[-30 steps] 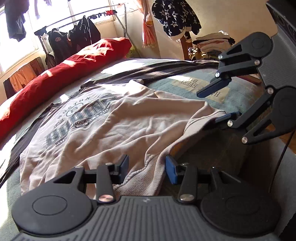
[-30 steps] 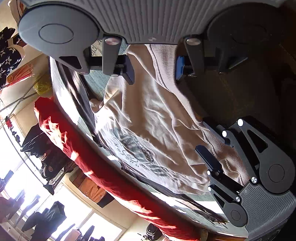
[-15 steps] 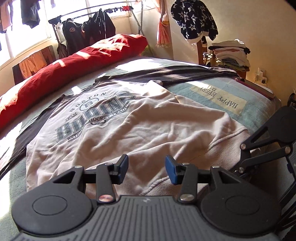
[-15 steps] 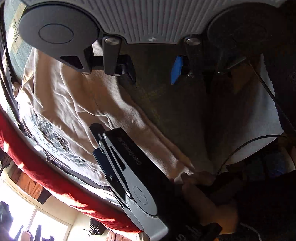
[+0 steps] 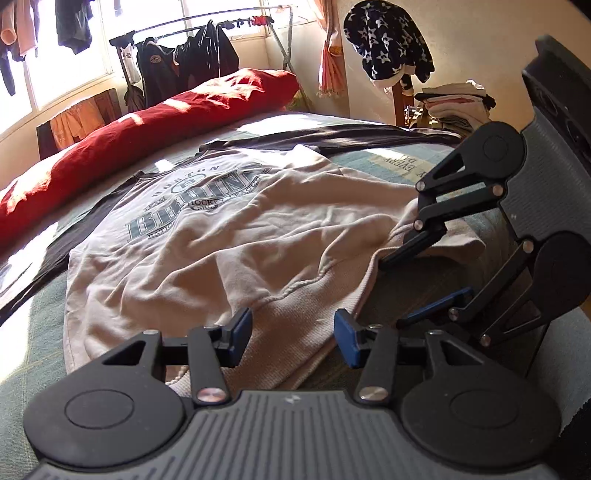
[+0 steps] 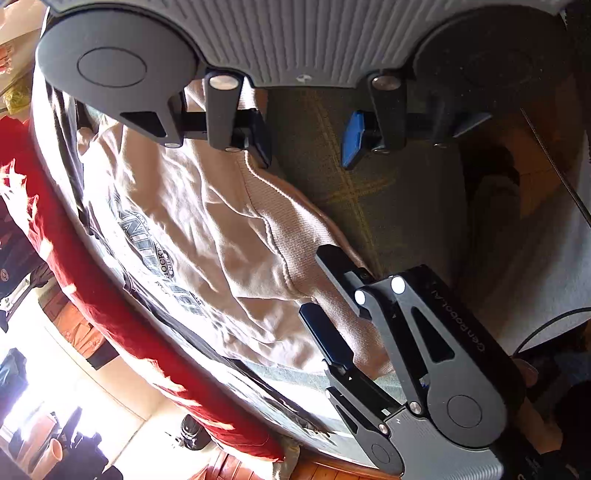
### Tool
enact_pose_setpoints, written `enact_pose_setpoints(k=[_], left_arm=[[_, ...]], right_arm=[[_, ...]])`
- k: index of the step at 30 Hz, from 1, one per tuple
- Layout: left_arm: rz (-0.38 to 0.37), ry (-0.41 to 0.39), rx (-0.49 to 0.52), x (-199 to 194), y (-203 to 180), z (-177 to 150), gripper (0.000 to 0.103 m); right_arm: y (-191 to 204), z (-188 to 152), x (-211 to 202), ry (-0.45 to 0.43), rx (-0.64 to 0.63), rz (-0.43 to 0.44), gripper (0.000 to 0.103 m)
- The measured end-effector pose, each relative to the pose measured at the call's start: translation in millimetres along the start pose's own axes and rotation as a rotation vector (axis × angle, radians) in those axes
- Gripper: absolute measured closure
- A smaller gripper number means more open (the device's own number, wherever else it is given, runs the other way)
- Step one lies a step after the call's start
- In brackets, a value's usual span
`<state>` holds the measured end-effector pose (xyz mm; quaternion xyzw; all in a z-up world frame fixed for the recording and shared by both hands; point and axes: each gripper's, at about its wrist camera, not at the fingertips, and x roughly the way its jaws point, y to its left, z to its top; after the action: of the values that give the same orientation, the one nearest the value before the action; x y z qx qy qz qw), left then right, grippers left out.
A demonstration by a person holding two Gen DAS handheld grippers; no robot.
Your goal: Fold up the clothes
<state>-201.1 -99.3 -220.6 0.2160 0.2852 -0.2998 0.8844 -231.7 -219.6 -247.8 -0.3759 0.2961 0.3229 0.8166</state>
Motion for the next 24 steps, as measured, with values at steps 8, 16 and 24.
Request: enact_pose_setpoints(k=[8, 16, 24], left_arm=[[0.078, 0.002, 0.251, 27.6, -31.3, 2.8, 0.052], [0.120, -0.020, 0.217, 37.6, -26.9, 10.9, 0.051], [0.132, -0.034, 0.208, 18.9, -22.2, 2.3, 0.051]], right_arm=[[-9.7, 2.4, 2.7, -0.001, 0.010, -0.060, 0.060], [8.7, -3.1, -8.7, -0.031, -0.099, -0.231, 0.057], [12.8, -8.6, 26.3, 0.055, -0.138, -0.407, 0.061]])
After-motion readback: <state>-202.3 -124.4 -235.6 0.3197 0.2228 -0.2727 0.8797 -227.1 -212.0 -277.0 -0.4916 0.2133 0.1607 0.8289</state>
